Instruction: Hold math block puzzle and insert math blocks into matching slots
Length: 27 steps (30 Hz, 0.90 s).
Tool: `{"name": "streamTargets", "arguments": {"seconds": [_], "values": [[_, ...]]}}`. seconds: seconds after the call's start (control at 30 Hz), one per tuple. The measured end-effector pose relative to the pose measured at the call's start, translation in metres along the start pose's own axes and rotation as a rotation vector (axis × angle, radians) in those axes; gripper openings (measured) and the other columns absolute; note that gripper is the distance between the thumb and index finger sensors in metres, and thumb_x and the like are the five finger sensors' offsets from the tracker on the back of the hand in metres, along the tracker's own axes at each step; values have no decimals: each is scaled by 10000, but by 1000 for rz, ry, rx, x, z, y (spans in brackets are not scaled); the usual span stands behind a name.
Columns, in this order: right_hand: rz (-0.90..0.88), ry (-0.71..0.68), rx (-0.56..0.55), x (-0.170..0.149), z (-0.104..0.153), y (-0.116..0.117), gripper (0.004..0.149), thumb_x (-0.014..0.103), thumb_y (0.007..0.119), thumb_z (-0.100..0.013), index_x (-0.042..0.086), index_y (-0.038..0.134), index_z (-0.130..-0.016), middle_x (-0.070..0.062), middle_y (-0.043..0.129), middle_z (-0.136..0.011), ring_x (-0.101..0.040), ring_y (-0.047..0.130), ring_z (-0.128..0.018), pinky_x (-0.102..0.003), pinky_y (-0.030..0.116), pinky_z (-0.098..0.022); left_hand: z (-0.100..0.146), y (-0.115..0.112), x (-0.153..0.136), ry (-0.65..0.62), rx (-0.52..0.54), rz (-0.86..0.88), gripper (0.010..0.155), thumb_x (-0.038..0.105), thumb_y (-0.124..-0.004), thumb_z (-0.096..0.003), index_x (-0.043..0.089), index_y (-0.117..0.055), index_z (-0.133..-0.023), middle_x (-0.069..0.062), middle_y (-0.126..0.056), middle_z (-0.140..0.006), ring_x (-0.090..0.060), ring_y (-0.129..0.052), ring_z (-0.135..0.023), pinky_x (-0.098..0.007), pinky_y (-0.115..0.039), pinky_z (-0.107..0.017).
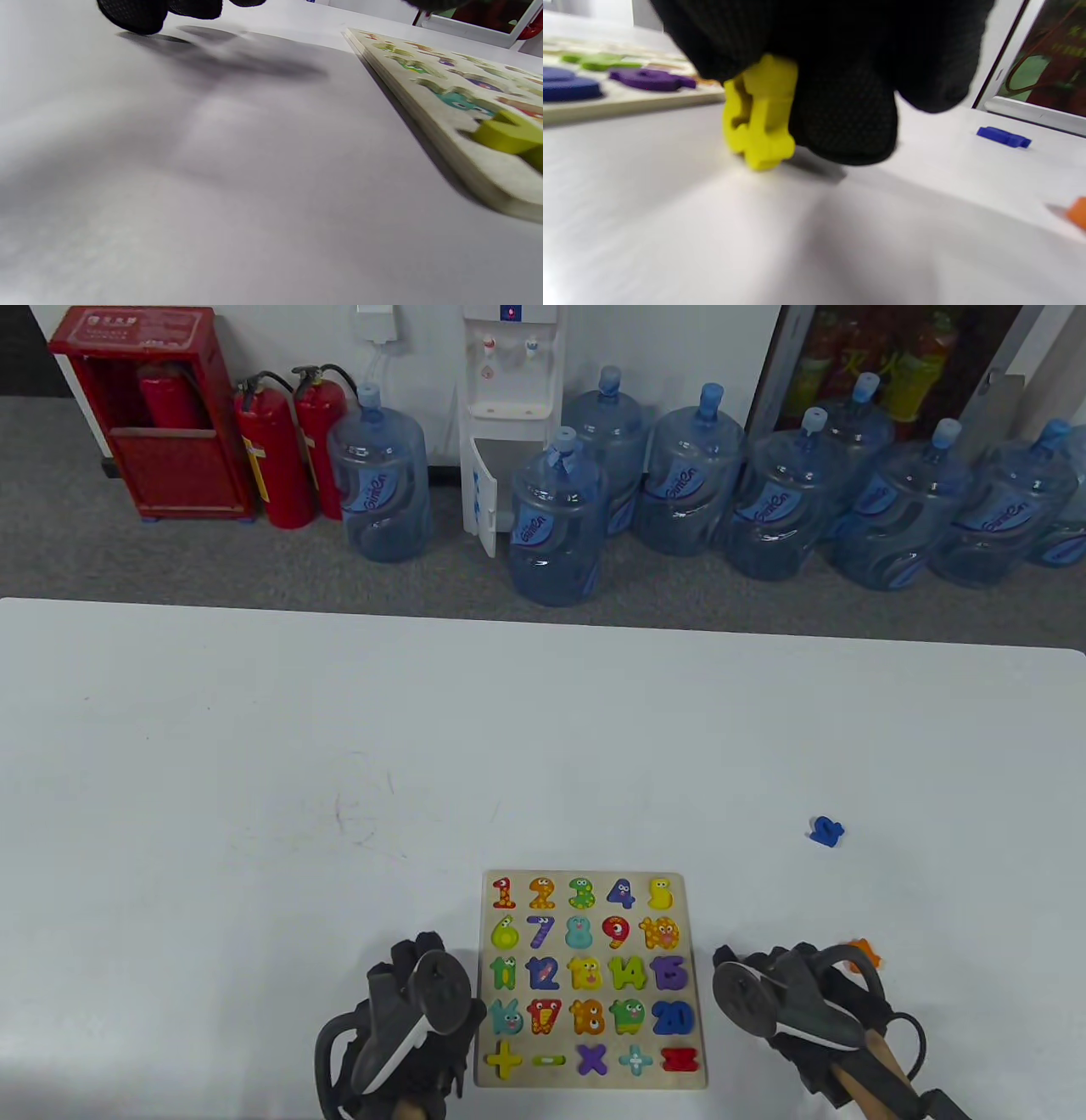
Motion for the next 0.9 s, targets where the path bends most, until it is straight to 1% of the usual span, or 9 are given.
{"name": "streamTargets", "arguments": {"seconds": [0.13,0.2,0.33,0.47,0.6,0.7,0.77,0.83,0.9], "values": [[-152,108,33,-22,-6,6,516,300,772,-302,240,811,-814,-51,967,-666,-170,1028,-432,-393,841,-441,3,-1,0,6,13,-5,838,569,-599,-423,215,-233,-1089,-114,-283,-1139,-456,-423,-1079,-620,-577,-740],[-176,162,33,-31,-8,9,515,308,771,-303,234,816,-811,-53,972,-647,-173,1023,-405,-394,839,-427,3,-1,0,10,11,-6,839,569,-599,-423,214,-233,-1089,-113,-283,-1139,-458,-423,-1079,-620,-577,-740],[-94,206,30,-38,-14,15,509,316,771,-304,234,824,-803,-49,969,-623,-163,1012,-396,-387,836,-425,2,0,-2,28,6,-5,837,567,-600,-423,215,-234,-1088,-115,-282,-1138,-457,-421,-1079,-621,-577,-739],[-34,201,25,-32,-16,16,501,297,776,-308,225,826,-801,-51,967,-617,-164,1009,-394,-391,832,-428,3,-1,-3,38,9,-8,837,566,-601,-422,213,-235,-1088,-115,-283,-1138,-459,-422,-1077,-621,-578,-738],[154,166,18,-19,-11,12,513,298,762,-311,243,805,-819,-41,931,-713,-177,1003,-491,-404,817,-479,3,-1,-3,36,10,-7,838,567,-600,-422,214,-234,-1088,-112,-283,-1138,-458,-422,-1077,-620,-577,-739],[184,86,9,-9,-5,7,586,257,808,-285,292,741,-866,-17,786,-902,-199,928,-722,-432,769,-573,3,-2,-3,32,9,-5,837,567,-600,-422,216,-234,-1088,-113,-282,-1138,-456,-421,-1079,-620,-576,-741],[193,45,92,-3,-1,7,667,256,848,-264,330,671,-903,6,644,-998,-243,835,-842,-456,720,-627,3,-2,-2,27,7,-6,837,568,-600,-422,216,-233,-1088,-113,-282,-1138,-456,-422,-1079,-620,-576,-741],[188,26,92,0,0,11,679,272,877,-241,348,688,-889,26,666,-987,-228,852,-829,-448,730,-621,3,-2,-2,20,8,-3,839,567,-601,-422,215,-232,-1088,-112,-283,-1138,-457,-422,-1079,-620,-577,-740],[205,44,86,1,-2,17,664,279,885,-223,330,712,-862,16,744,-924,-177,920,-731,-418,766,-584,3,-2,-1,13,6,-1,838,569,-599,-422,219,-231,-1088,-114,-282,-1139,-453,-422,-1081,-618,-578,-742]]}}
Point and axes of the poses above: the tracker on the back of each hand, its own x axis roughly to the thumb side, its own z axis roughly from the fingertips to the wrist, y = z × x, the point moved 1 cm from there along -z, roughly from the wrist to the fingertips
